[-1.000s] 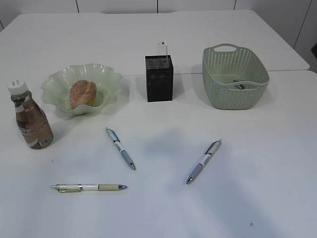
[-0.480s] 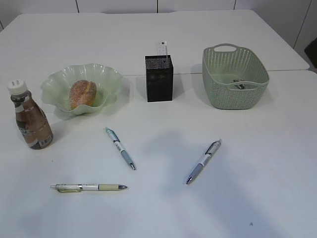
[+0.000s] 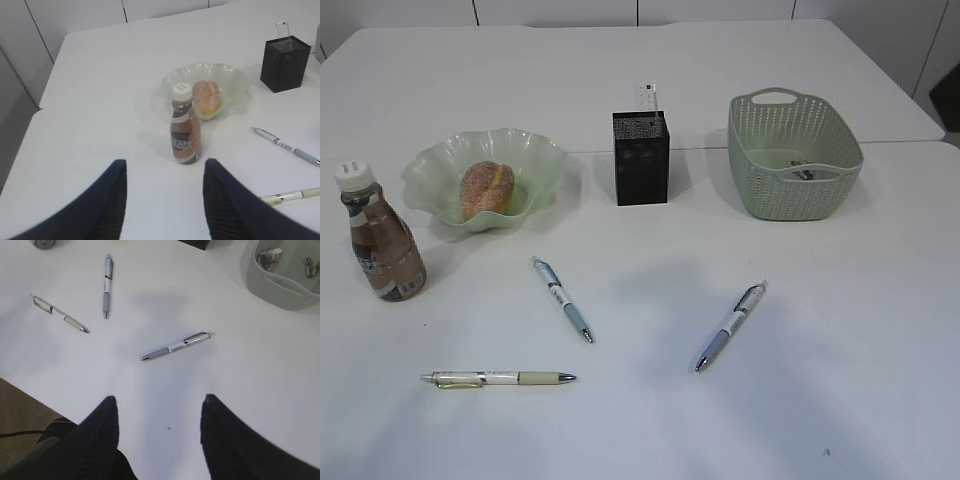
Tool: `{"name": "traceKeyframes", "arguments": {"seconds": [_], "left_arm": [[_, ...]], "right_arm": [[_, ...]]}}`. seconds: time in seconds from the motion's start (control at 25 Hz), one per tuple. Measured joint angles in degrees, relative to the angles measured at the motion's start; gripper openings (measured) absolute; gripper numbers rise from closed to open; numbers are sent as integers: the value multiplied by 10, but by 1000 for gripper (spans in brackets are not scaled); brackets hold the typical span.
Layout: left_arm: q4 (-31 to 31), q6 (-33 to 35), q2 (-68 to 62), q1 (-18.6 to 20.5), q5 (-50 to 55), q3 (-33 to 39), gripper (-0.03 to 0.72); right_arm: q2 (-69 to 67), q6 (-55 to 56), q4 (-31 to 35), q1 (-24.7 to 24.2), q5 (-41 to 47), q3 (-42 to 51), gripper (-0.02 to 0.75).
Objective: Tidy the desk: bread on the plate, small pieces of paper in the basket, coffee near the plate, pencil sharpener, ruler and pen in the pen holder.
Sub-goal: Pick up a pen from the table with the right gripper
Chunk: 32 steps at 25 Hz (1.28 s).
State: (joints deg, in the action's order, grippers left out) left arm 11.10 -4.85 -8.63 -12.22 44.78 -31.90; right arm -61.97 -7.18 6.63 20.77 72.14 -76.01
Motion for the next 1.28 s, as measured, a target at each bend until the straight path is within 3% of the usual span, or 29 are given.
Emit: {"name": "traceKeyframes", "arguments": {"seconds": [0.28, 0.52, 0.8, 1.0, 1.28], "left_arm": [[-13, 0, 0, 0, 6, 0, 348], [-30, 0, 0, 0, 4, 0, 352], [-47, 0, 0, 0, -1, 0, 423], [-59, 0, 0, 0, -1, 0, 434], [-67, 0, 0, 0, 6, 0, 434]], "right_arm": [[-15, 77, 0, 0, 0, 0, 476], [-43, 138, 1, 0, 0, 0, 479], [-81, 228, 2, 0, 0, 0, 480], [-126, 314, 3, 0, 0, 0, 480], [-183, 327, 3, 0, -3, 0, 480]]}}
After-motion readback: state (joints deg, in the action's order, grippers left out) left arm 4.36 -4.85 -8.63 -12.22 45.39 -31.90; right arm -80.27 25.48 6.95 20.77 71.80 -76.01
